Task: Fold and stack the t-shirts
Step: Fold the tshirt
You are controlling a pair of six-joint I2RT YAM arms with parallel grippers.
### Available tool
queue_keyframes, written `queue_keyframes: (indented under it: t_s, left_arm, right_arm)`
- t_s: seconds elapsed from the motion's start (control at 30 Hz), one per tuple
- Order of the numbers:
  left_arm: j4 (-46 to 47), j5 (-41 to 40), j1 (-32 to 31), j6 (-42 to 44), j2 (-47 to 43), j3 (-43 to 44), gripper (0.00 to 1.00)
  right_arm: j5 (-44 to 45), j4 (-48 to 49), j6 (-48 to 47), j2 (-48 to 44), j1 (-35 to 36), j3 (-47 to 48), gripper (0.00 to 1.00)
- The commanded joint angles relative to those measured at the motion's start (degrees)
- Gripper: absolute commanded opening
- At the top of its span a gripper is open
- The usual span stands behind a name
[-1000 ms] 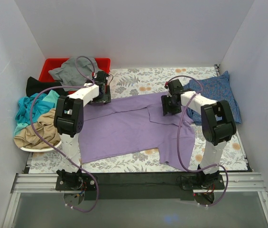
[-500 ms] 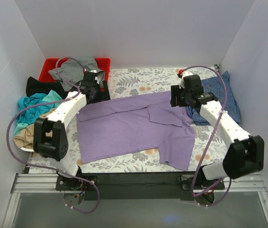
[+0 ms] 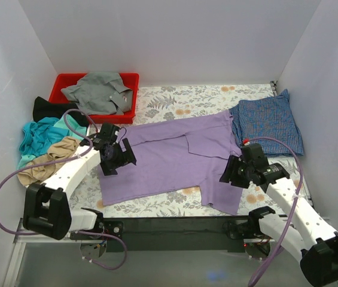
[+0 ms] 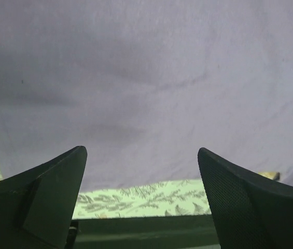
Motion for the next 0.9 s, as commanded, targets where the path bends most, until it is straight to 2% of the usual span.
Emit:
queue_keyframes:
  t_s: [0.0, 0.1, 0.23, 0.4, 0.6, 0.87]
  left_arm:
    - [-6.4, 2.0, -1.5, -5.6, -5.7, -1.5, 0.89]
    - [-8.5, 1.8, -4.6, -6.9, -7.6, -3.7, 0.90]
    - [-12.4, -4.0, -9.7, -9.6, -5.6, -4.2, 0.90]
    - [-14.9, -6.0, -14.4, -13.1, -4.6, -5.2, 0.90]
    - [-17.3, -8.6, -14.9, -15.5, -7.2, -8.7, 0.90]
    - [-17.3, -14.1, -14.9, -16.6, -3.7, -4.0, 0.90]
  right_arm:
    - [-4.8, -4.7, 4.8, -2.4, 1.6, -1.9, 0.59]
    - [-5.1, -8.0, 4.7, -3.4, 4.9, -2.4, 0.58]
    - [-6.6, -8.8, 3.3, -1.5, 10.6, -2.1, 0.58]
    - [-0.1, -11.3, 4.8, 0.6, 19.1, 0.2, 0.59]
    - [8.9, -17.3, 10.9, 4.8, 25.8, 0.0, 0.62]
    - [17.6, -18.6, 18.2, 5.7, 26.4, -1.5, 0.67]
